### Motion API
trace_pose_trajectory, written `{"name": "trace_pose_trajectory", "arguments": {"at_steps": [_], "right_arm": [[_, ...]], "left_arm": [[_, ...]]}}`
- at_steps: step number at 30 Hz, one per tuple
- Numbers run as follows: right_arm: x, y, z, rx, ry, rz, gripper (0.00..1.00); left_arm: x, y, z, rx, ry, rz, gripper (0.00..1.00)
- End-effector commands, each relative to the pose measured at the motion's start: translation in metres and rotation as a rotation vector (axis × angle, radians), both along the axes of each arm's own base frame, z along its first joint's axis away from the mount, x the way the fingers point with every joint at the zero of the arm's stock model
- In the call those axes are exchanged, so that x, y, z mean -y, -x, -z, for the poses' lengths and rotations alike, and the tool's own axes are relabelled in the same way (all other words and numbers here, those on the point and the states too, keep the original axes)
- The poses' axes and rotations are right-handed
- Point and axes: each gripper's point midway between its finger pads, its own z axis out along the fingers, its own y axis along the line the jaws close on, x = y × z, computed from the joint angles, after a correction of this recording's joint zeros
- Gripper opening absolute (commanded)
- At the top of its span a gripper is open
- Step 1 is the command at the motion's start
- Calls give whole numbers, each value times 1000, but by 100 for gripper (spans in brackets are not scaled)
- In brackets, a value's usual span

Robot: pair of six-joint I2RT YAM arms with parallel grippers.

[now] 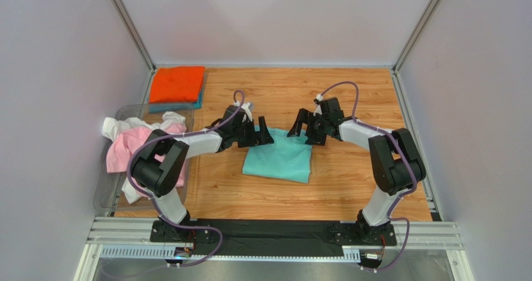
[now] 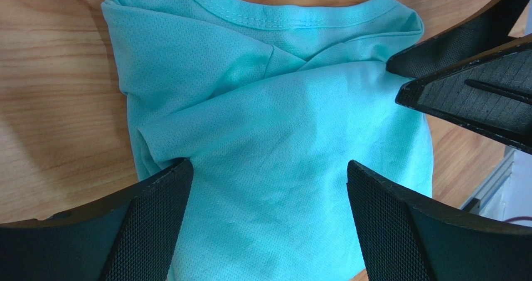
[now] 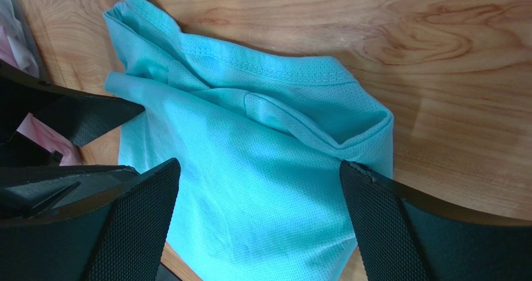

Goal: Fold and stack the t-shirts
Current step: Fold the tshirt, then neatly place the folded tshirt to the corner

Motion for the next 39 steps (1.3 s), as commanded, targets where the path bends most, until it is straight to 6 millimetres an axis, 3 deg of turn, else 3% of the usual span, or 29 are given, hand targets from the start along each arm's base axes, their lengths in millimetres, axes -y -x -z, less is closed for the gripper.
{"name": "trace_pose_trajectory", "arguments": {"at_steps": [1,2,3,4,6,7,9,10,11,13,14,16,18,19,20,25,31,32,39], "right_arm": [[3,-14,-32,123,14,-3,100],[4,-11,-38,131,16,-10,100],[5,-10,-48,151,13,-12,100],[6,-9,-75,215,-2,-13,100],[11,1,-97,253,4,-13,100],[16,11,-121,301,-4,-8,100],[25,26,-140,348,0,13,100],[32,44,-154,395,-8,23,100],[37,53,-159,412,-11,38,100],[50,69,-165,457,-2,85,100],[61,81,-167,497,3,124,100],[69,95,-164,509,-12,173,100],[76,110,-154,519,-35,205,100],[77,116,-149,509,-36,205,100],[78,121,-145,505,-39,207,100],[80,145,-122,452,-64,207,100],[79,154,-103,410,-85,214,100],[79,154,-101,407,-83,214,100],[81,155,-89,372,-55,209,100]], "left_arm": [[-14,1,-13,48,-45,-27,100],[-16,1,-19,67,-52,-24,100],[-19,3,-37,98,-42,-25,100],[-21,4,-47,120,-42,-27,100],[-30,13,-77,174,-40,-36,100],[-35,18,-85,188,-42,-40,100],[-49,32,-111,229,-38,-63,100],[-56,40,-113,229,-44,-78,100],[-64,52,-130,254,-27,-87,100],[-74,66,-133,262,-24,-106,100],[-81,74,-146,301,0,-120,100],[-96,81,-137,282,0,-204,100],[-108,85,-140,316,26,-273,100],[-116,86,-124,309,5,-311,100],[-118,87,-128,339,22,-320,100],[-124,93,-106,303,-26,-316,100],[-108,81,-81,255,-48,-264,98],[-107,78,-70,221,-75,-259,98],[-69,59,-59,164,-32,-139,97]]}}
